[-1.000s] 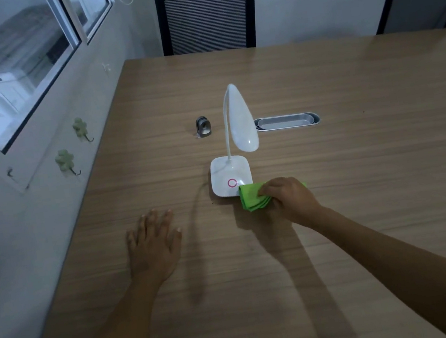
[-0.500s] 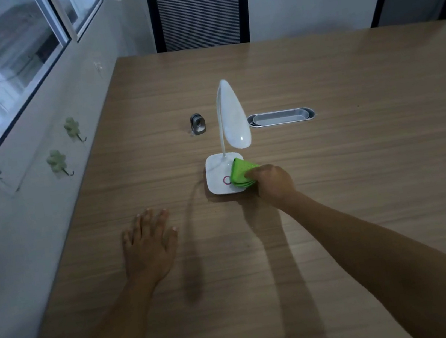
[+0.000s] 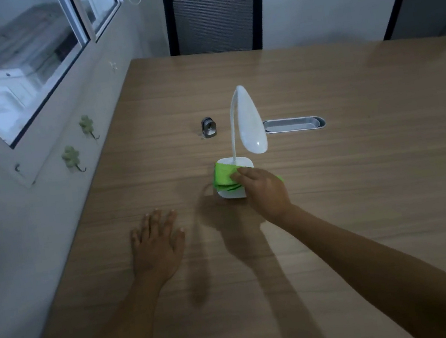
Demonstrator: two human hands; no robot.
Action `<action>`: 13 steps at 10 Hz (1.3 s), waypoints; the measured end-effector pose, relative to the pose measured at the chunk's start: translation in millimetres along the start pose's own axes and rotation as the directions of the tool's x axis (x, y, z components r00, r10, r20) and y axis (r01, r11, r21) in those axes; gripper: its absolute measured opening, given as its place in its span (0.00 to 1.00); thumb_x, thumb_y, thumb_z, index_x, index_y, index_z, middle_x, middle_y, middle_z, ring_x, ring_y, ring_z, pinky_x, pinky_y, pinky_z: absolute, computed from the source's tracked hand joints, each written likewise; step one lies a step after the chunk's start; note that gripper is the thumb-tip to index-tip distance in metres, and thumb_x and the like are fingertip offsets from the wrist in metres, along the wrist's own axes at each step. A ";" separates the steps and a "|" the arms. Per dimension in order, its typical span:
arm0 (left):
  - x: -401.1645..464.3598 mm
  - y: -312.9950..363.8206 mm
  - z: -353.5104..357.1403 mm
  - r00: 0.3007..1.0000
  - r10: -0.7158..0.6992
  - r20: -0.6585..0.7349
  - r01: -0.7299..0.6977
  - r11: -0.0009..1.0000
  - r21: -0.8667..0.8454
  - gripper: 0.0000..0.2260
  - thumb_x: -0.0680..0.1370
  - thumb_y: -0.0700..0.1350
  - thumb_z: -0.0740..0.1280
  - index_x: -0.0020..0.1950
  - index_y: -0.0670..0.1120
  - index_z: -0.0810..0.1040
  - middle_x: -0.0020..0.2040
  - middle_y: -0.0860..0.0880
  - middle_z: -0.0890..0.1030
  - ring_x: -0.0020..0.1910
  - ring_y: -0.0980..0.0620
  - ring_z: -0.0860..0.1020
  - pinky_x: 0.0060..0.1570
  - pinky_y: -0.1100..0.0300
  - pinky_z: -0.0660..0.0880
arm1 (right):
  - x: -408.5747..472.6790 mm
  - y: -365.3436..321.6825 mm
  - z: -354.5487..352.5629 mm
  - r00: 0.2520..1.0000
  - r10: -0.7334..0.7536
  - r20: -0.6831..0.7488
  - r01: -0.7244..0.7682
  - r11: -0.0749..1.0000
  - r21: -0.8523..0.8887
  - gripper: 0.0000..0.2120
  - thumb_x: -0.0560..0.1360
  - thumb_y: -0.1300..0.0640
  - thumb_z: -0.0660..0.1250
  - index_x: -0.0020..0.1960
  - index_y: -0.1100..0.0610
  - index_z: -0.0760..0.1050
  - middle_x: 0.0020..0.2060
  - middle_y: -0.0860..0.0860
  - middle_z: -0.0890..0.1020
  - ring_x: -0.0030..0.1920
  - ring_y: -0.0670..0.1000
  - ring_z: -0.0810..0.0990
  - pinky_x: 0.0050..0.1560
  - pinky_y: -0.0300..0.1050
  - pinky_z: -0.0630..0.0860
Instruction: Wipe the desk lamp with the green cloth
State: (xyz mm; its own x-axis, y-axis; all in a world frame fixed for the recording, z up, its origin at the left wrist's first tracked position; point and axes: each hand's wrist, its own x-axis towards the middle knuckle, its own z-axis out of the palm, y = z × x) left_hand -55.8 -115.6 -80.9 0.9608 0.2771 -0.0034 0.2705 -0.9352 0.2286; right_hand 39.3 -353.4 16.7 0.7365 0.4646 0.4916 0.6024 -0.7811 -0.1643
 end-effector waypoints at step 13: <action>-1.4 -3.9 0.7 0.994 -0.003 -0.108 0.004 1.000 0.009 0.26 0.75 0.61 0.53 0.73 0.58 0.66 0.75 0.48 0.68 0.75 0.45 0.64 0.71 0.41 0.58 | 74.5 -49.8 133.2 0.922 -0.080 0.378 0.055 0.996 0.074 0.25 0.82 0.51 0.53 0.76 0.58 0.51 0.77 0.56 0.55 0.77 0.54 0.52 0.77 0.56 0.47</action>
